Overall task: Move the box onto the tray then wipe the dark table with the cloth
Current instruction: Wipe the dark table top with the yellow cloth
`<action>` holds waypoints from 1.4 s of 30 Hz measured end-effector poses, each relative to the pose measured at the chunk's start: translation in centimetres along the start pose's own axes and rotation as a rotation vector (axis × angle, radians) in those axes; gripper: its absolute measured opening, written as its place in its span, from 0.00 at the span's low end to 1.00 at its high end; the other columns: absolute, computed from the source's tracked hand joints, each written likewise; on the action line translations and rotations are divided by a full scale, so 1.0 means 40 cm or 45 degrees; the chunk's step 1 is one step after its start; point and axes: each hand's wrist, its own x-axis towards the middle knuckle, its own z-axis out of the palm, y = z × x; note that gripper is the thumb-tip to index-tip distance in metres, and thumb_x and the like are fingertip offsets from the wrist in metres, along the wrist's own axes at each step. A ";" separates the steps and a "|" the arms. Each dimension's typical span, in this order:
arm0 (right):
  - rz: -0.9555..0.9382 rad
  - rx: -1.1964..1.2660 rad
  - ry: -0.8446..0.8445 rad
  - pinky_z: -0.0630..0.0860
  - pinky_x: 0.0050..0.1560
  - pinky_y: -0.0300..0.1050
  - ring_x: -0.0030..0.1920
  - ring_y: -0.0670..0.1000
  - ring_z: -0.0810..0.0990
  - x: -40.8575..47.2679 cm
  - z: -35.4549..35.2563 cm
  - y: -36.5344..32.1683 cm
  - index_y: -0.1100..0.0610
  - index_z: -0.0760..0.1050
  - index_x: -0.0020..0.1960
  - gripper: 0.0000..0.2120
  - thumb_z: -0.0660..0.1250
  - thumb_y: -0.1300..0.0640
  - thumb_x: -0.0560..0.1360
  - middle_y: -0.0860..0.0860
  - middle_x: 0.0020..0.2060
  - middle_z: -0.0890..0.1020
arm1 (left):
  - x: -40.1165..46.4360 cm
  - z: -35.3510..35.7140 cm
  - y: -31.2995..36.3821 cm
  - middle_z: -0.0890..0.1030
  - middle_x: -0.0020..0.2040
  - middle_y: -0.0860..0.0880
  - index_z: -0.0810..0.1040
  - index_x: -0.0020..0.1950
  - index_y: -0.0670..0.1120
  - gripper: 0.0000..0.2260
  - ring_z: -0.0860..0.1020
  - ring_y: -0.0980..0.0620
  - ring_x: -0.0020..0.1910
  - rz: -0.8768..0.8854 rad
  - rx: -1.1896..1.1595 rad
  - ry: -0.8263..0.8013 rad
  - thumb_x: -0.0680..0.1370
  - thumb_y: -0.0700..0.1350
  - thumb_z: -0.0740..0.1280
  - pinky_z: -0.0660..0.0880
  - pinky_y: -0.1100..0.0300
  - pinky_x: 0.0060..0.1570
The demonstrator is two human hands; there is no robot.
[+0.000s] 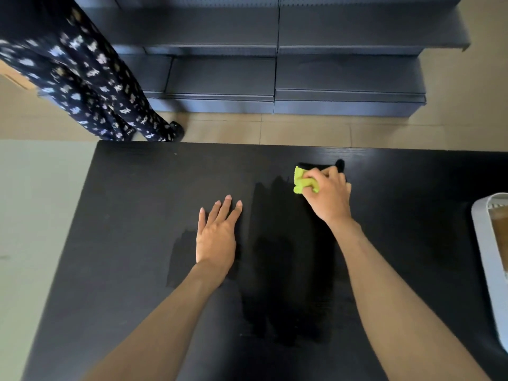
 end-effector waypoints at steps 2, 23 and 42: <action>-0.017 -0.013 0.004 0.65 0.55 0.53 0.56 0.57 0.71 -0.032 0.001 0.007 0.46 0.77 0.57 0.12 0.65 0.51 0.74 0.51 0.55 0.74 | -0.004 -0.001 0.002 0.51 0.84 0.51 0.49 0.83 0.55 0.44 0.53 0.48 0.83 -0.002 0.018 -0.004 0.75 0.32 0.67 0.50 0.43 0.81; 0.211 0.030 -0.153 0.67 0.45 0.48 0.45 0.47 0.67 -0.815 -0.054 0.077 0.39 0.76 0.48 0.17 0.76 0.55 0.65 0.42 0.47 0.67 | -0.086 -0.106 0.148 0.43 0.85 0.47 0.42 0.84 0.49 0.39 0.46 0.45 0.83 -0.003 -0.052 -0.211 0.81 0.44 0.64 0.52 0.41 0.80; 0.023 0.080 -0.057 0.65 0.58 0.54 0.57 0.55 0.71 -0.003 -0.126 0.236 0.45 0.78 0.55 0.11 0.67 0.51 0.73 0.49 0.54 0.74 | -0.211 -0.018 0.324 0.54 0.84 0.49 0.45 0.83 0.58 0.29 0.51 0.45 0.83 -0.018 -0.269 -0.057 0.85 0.56 0.54 0.55 0.44 0.80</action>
